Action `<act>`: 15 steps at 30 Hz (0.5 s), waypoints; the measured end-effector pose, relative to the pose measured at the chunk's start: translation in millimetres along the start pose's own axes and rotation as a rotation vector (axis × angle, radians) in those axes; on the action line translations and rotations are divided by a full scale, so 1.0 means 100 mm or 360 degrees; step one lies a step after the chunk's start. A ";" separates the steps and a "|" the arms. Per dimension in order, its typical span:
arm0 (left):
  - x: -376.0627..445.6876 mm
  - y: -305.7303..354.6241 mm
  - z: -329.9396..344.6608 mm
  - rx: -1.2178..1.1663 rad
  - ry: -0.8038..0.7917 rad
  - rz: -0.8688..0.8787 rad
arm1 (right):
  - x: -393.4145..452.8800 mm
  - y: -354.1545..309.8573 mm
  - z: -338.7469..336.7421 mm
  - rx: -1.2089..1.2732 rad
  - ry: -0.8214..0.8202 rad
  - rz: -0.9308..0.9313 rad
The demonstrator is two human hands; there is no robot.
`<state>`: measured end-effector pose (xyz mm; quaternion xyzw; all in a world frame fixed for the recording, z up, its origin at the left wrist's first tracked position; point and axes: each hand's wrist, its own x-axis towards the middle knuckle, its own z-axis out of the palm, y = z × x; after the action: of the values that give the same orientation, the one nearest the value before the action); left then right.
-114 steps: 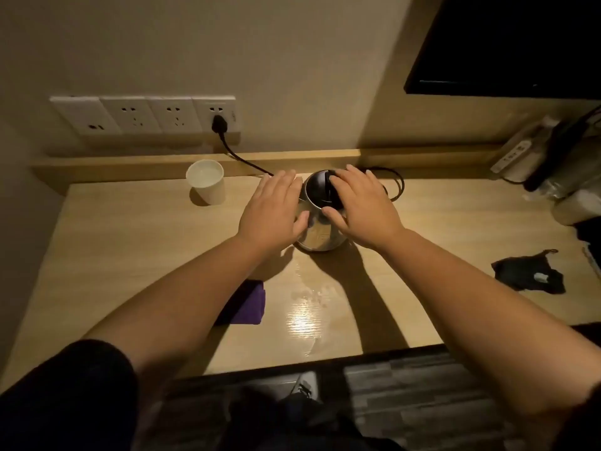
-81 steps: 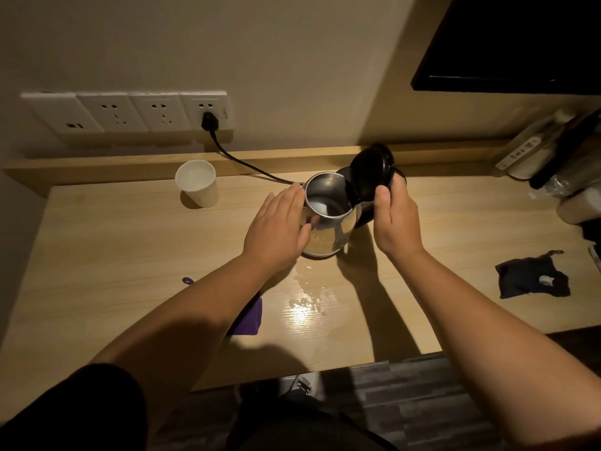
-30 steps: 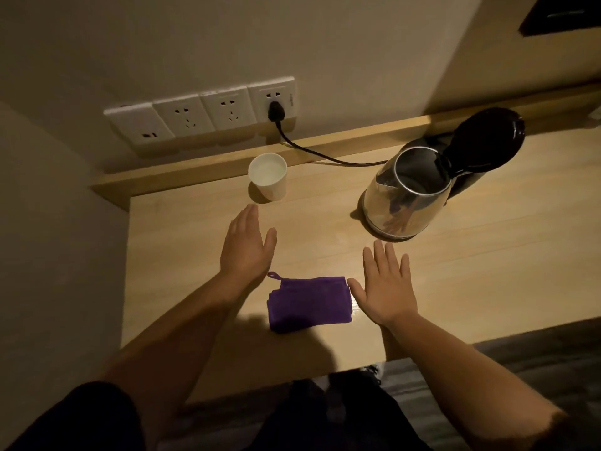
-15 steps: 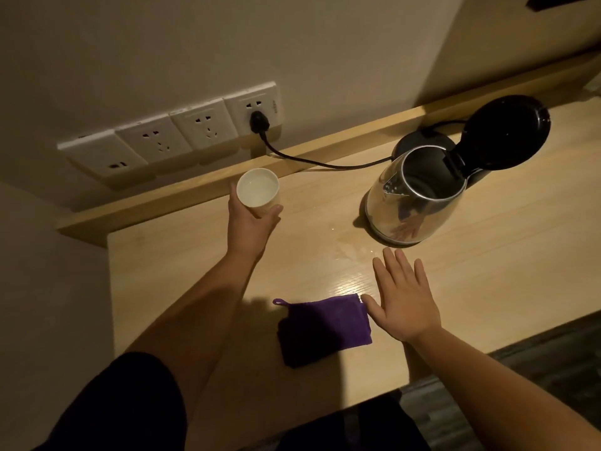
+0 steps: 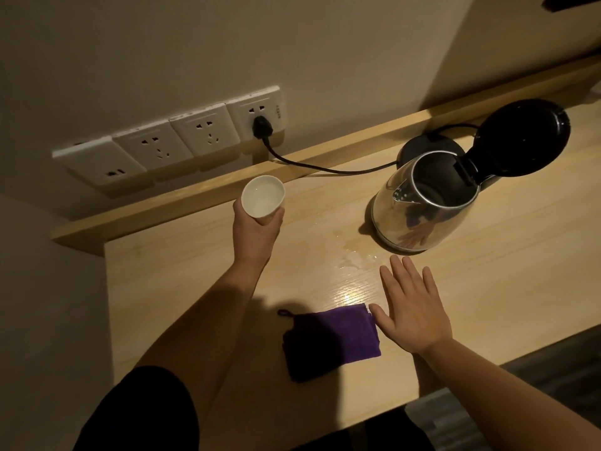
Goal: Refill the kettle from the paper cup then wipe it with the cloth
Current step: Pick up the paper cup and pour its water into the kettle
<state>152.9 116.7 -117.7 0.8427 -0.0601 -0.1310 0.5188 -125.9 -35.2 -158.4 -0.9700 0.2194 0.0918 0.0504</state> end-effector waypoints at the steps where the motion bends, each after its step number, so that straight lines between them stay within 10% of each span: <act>1: -0.02 0.01 -0.01 0.0008 -0.0007 -0.0002 | 0.00 0.00 0.00 0.0000 -0.0006 0.0000; 15: -0.30 0.68 0.08 0.0146 -0.0230 0.0213 | -0.02 -0.02 -0.08 0.0090 -0.0042 0.0013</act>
<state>124.1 85.9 -56.2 0.8480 -0.1595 -0.1536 0.4815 -125.3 -34.3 -150.0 -0.9660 0.2250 0.0985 0.0803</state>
